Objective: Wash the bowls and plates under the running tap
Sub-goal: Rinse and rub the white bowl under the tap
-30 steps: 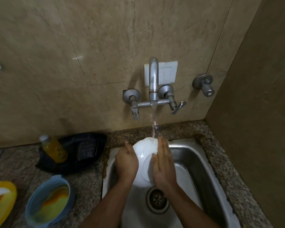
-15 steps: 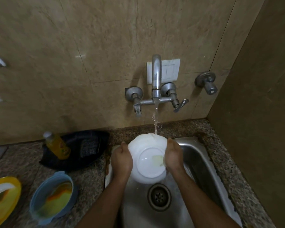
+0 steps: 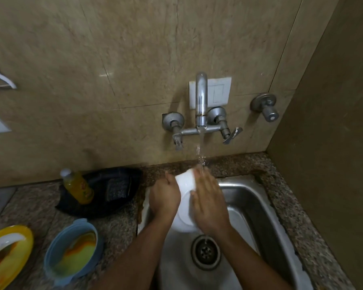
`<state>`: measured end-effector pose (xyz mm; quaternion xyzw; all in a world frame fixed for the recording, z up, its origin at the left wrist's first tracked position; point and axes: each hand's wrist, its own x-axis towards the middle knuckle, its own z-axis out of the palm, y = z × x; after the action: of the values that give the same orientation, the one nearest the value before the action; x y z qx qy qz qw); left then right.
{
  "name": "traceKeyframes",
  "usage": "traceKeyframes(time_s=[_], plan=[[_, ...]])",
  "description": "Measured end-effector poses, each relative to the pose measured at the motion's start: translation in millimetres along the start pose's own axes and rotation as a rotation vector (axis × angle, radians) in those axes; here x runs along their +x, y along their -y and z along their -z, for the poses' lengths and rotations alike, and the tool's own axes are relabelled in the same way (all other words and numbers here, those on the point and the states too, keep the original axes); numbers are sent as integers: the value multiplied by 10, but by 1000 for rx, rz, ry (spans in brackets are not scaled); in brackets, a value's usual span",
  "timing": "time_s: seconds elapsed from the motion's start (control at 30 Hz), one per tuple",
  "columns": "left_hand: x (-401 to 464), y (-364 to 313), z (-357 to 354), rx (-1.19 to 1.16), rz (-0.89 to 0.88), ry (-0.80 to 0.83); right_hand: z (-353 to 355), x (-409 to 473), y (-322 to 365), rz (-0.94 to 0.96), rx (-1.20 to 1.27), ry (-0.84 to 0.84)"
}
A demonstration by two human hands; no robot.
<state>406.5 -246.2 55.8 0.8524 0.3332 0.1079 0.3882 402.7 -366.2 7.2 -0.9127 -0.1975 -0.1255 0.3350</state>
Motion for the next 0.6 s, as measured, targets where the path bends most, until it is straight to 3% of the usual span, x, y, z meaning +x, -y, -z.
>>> traceKeyframes(time_s=[0.07, 0.2, 0.3, 0.43, 0.53, 0.6], plan=[[-54, 12, 10, -6, 5, -31, -28, -30, -12, -140, 44, -18], [-75, 24, -41, -19, 41, -47, -91, -100, 98, 170, -22, 74], [-103, 44, -78, -31, 12, -49, -107, -58, 58, -53, 49, -14], [-100, 91, -106, -53, 53, -55, -139, -126, 89, 150, 42, 60], [-102, 112, -90, -77, 42, -70, -77, -76, -48, -146, 135, -51], [-64, 135, -69, -110, 92, -75, -44, -92, -5, -34, 57, -13]])
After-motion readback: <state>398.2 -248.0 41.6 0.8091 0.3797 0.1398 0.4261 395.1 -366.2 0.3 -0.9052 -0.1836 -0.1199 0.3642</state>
